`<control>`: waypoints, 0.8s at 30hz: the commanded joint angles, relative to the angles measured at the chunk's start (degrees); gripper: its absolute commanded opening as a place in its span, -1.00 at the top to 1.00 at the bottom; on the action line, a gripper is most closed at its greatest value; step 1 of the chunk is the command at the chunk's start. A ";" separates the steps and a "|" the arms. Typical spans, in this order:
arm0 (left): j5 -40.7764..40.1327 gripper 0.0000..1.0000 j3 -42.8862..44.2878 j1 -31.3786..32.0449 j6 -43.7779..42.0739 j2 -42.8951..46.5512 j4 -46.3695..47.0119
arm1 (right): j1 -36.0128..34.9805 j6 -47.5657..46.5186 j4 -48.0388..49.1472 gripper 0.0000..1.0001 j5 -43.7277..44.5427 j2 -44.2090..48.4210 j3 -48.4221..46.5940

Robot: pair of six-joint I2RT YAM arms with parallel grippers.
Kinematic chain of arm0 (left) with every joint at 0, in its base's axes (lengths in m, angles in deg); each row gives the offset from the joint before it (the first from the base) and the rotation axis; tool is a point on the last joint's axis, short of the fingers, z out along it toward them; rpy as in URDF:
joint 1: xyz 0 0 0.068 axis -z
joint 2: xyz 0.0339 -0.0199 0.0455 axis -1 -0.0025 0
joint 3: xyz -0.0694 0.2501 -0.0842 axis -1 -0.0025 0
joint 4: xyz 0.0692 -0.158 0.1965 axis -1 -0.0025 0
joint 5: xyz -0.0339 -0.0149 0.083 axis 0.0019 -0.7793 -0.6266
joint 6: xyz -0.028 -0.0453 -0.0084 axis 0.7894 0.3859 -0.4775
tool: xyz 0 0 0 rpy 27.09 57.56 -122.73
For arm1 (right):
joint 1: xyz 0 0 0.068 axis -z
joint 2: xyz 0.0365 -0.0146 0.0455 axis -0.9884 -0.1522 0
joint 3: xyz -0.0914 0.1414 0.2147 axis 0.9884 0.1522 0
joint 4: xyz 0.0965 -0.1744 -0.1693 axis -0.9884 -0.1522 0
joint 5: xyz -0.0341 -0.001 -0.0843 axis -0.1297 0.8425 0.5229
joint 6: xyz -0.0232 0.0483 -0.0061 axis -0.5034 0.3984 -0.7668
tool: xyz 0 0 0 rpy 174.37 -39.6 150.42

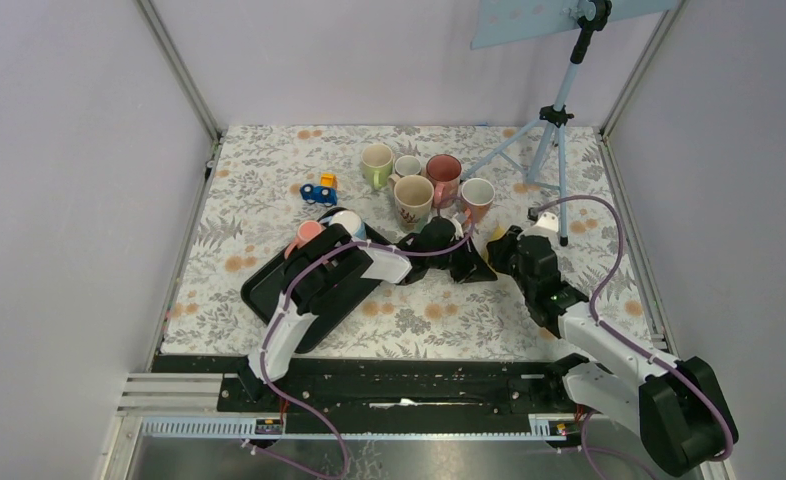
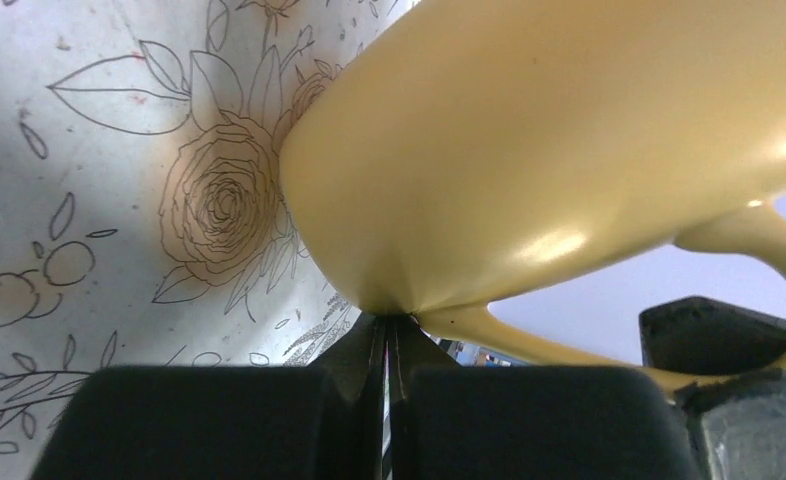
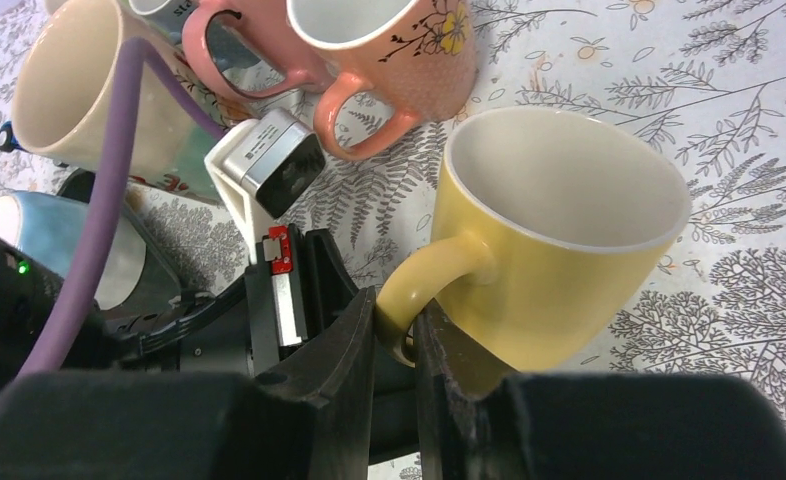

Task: Turn the mug right side up
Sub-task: Place the cup at the center of the board.

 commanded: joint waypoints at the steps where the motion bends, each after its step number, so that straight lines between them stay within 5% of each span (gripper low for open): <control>1: -3.30 1.00 2.27 -1.28 -1.22 -0.18 3.21 | -2.53 2.21 2.16 1.00 -3.71 0.60 1.53; 24: -1.47 1.00 -2.81 -3.07 -2.11 1.82 5.62 | -6.67 2.12 3.45 1.00 -0.92 -5.14 2.70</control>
